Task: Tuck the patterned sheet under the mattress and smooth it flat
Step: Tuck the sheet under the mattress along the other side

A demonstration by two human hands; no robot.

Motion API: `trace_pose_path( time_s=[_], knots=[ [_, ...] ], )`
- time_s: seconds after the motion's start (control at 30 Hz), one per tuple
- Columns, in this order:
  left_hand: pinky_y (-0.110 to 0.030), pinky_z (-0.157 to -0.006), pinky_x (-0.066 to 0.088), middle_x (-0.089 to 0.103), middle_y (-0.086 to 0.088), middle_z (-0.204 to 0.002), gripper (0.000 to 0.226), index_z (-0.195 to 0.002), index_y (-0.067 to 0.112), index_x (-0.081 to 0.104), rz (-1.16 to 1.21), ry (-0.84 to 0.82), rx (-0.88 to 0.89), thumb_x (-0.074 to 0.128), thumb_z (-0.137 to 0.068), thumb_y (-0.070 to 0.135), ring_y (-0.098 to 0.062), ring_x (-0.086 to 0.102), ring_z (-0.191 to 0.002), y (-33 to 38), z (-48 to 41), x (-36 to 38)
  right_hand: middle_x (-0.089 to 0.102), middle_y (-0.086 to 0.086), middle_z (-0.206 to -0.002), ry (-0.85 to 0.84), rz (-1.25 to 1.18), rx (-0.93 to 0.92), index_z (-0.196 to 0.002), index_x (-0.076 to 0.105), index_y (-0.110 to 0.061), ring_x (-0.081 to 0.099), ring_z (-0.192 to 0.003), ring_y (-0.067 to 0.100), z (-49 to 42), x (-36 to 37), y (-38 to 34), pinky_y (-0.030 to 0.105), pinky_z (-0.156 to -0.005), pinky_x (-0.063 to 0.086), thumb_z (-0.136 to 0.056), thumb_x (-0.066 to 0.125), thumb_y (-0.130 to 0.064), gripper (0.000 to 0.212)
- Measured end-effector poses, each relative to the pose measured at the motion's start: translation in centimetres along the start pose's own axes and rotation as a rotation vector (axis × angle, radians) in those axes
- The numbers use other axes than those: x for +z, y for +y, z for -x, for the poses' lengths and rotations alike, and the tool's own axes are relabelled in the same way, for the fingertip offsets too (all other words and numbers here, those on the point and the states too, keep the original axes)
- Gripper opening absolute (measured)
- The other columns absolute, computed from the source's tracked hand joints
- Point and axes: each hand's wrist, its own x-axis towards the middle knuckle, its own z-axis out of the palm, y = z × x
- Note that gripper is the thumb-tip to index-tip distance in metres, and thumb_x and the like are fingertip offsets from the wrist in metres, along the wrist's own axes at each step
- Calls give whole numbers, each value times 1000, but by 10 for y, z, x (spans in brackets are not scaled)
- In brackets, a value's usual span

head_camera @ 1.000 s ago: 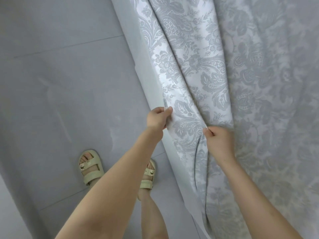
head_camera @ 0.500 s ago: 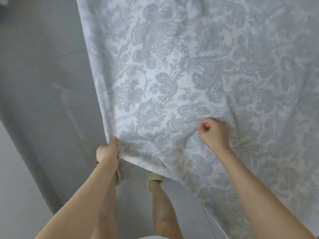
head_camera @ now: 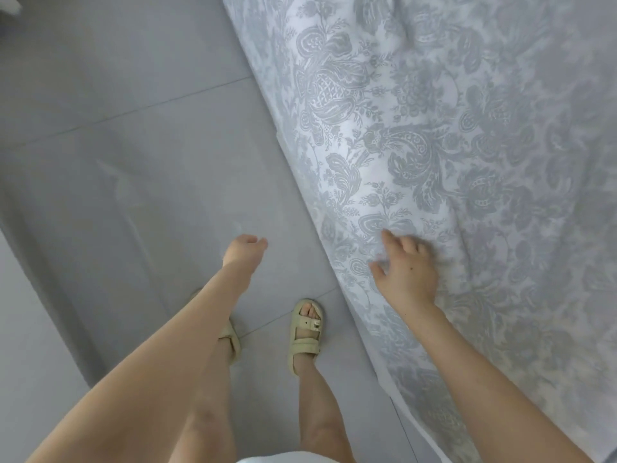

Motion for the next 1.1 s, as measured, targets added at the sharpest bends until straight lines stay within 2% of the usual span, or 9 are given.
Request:
trace_pose_path(
  time_s=[0.03, 0.1, 0.2, 0.33, 0.47, 0.63, 0.8, 0.93, 1.1],
  knots=[
    [-32, -73, 37, 42, -2, -73, 28, -67, 24, 41, 0, -17, 5, 50, -93, 22, -22, 43, -78, 4, 0, -5, 59, 10, -113, -124, 56, -11, -132, 47, -16, 54, -105, 30, -6, -3, -5, 33, -68, 46, -88, 59, -35, 49],
    [-33, -75, 45, 52, -6, -88, 8, -88, 18, 56, -6, -22, 5, 51, -92, 22, -25, 50, -82, 20, 8, -22, 65, 4, -100, -199, -79, 29, -117, 58, -19, 62, -94, 24, -19, -17, -20, 27, -62, 42, -93, 51, -34, 29],
    [-34, -78, 49, 57, -7, -98, 21, -109, 13, 58, 35, -16, 25, 53, -92, 22, -25, 55, -85, 50, 14, -57, 69, 1, -92, -117, -227, 75, -120, 61, -22, 63, -91, 21, -42, -53, -52, 30, -75, 48, -94, 50, -31, 30],
    [-32, -74, 47, 57, -7, -88, 9, -88, 12, 55, 82, 25, 126, 51, -92, 19, -22, 53, -79, 109, 21, -114, 67, -1, -104, -76, -315, 95, -125, 57, -21, 59, -103, 20, -86, -107, -96, 30, -81, 45, -94, 50, -34, 34],
    [-33, -75, 48, 58, -6, -87, 12, -91, 11, 55, 113, 97, 226, 49, -94, 21, -22, 54, -80, 187, 27, -171, 65, -1, -110, -53, -382, 57, -127, 54, -19, 58, -106, 19, -134, -161, -136, 29, -81, 44, -94, 51, -38, 39],
    [-32, -73, 48, 58, -9, -85, 24, -71, 16, 51, 122, 171, 275, 49, -94, 22, -24, 53, -77, 310, 20, -227, 63, 0, -114, -40, -457, 44, -129, 52, -20, 58, -107, 20, -220, -238, -173, 30, -83, 44, -92, 52, -44, 44],
    [-33, -72, 49, 57, -8, -80, 22, -72, 15, 53, 167, 262, 320, 50, -92, 23, -24, 53, -71, 442, -1, -280, 62, 2, -122, -93, -510, -6, -133, 49, -17, 58, -111, 20, -338, -314, -215, 30, -85, 44, -93, 51, -46, 49],
    [-39, -82, 52, 56, -5, -75, 16, -78, 13, 55, 230, 329, 319, 49, -91, 22, -21, 53, -65, 528, -29, -319, 61, 1, -122, -67, -512, -74, -132, 50, -16, 58, -110, 19, -431, -369, -258, 29, -84, 44, -94, 48, -46, 48],
    [-32, -74, 47, 55, -5, -77, 21, -71, 16, 50, 292, 380, 332, 47, -91, 20, -23, 51, -70, 617, -78, -376, 61, 1, -123, -18, -483, -165, -133, 49, -15, 58, -111, 19, -540, -426, -322, 28, -84, 44, -96, 45, -43, 46]
  ],
)
